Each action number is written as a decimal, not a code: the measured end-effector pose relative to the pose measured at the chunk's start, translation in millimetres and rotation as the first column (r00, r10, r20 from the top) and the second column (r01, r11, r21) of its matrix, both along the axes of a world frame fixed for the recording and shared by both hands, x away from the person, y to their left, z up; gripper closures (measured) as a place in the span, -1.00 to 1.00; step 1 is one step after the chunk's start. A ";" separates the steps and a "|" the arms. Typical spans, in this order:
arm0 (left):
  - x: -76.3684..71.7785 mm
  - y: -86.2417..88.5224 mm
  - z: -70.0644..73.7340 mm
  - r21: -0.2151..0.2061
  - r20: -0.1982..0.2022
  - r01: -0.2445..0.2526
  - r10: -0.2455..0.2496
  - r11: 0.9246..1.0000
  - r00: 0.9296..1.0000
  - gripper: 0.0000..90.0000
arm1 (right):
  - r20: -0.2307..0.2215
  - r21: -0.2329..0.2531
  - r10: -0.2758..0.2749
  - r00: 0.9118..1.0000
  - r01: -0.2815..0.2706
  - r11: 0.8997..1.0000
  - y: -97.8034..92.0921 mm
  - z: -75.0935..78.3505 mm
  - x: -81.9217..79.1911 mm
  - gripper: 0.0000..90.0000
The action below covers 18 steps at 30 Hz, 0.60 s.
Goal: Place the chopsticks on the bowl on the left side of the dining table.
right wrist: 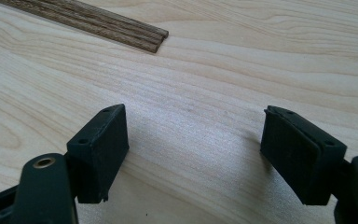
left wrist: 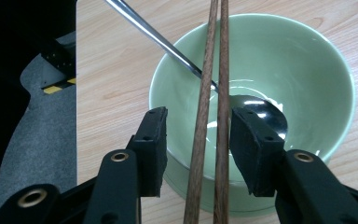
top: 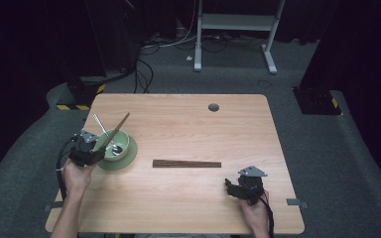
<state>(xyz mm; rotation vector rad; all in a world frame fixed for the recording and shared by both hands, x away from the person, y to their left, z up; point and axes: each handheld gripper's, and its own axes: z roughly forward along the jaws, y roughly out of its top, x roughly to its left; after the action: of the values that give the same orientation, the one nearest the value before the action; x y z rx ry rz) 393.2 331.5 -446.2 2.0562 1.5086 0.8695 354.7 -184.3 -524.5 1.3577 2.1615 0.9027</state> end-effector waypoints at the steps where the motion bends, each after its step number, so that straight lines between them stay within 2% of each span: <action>1: 0.1 0.5 -0.4 -0.001 -0.001 -0.001 0.001 1.000 1.000 0.25 | 0.000 0.000 0.000 1.000 0.000 1.000 0.0 0.0 0.0 -0.50; 14: 3.9 7.9 -7.0 -0.017 -0.018 -0.024 0.023 1.000 1.000 0.15 | 0.001 0.000 -0.002 1.000 0.002 1.000 0.1 0.0 -0.1 -0.50; 18: 5.0 10.1 -6.0 -0.006 -0.019 -0.035 0.035 0.999 0.999 0.12 | 0.000 0.000 -0.003 1.000 0.003 1.000 0.2 0.0 -0.2 -0.50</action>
<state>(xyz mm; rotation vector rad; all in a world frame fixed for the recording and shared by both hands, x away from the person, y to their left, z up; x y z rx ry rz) 398.2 341.6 -452.3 2.0446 1.5595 0.8590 354.5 -184.1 -524.5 1.3603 2.1587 0.9017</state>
